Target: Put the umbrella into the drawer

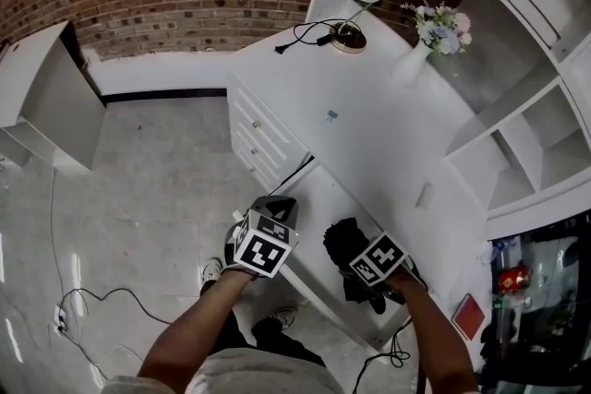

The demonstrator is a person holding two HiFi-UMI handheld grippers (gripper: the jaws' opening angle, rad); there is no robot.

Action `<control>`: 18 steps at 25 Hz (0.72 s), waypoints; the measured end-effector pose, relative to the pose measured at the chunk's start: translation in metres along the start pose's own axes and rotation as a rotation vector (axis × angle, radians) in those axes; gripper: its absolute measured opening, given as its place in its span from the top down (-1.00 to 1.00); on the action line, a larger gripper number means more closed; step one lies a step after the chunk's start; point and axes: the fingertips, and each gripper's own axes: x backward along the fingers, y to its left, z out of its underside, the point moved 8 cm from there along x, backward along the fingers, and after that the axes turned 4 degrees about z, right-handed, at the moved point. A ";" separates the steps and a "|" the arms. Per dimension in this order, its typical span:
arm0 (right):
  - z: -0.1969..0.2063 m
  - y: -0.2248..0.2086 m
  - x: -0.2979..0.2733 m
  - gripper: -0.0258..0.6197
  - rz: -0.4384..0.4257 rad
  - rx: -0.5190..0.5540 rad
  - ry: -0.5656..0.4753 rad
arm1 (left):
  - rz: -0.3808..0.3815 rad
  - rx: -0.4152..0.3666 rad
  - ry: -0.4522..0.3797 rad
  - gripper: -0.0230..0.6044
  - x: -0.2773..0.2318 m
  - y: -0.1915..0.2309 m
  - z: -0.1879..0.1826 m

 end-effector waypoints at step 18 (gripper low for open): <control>0.003 -0.006 -0.069 0.15 -0.044 -0.109 0.111 | -0.036 -0.009 0.034 0.95 0.029 -0.020 0.013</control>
